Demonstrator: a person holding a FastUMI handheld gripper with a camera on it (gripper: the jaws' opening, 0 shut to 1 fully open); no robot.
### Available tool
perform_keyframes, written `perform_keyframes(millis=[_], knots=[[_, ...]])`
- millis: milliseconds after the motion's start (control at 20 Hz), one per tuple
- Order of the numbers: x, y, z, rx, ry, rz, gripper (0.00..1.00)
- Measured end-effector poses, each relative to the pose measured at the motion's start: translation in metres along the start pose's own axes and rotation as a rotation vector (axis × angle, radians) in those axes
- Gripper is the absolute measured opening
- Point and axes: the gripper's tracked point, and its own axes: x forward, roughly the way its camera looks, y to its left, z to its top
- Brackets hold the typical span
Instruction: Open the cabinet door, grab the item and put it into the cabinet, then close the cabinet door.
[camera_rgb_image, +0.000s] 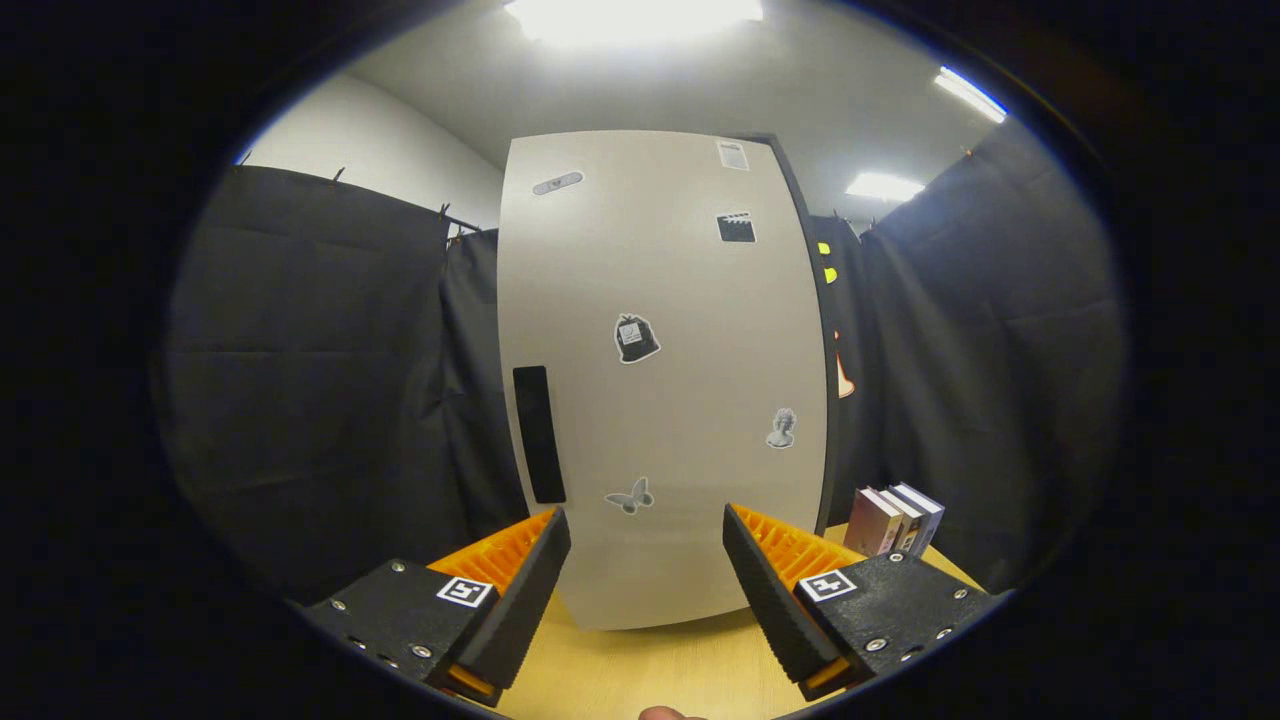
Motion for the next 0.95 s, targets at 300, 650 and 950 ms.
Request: perform_keyframes(millis=[300,650,950], knots=[[0.002,-0.008,-0.006,-0.015,0.009,-0.048,0.95],[-0.003,0.002,-0.001,-0.025,-0.006,-0.032,0.95],[-0.005,0.004,-0.003,-0.035,0.000,-0.044,0.95]])
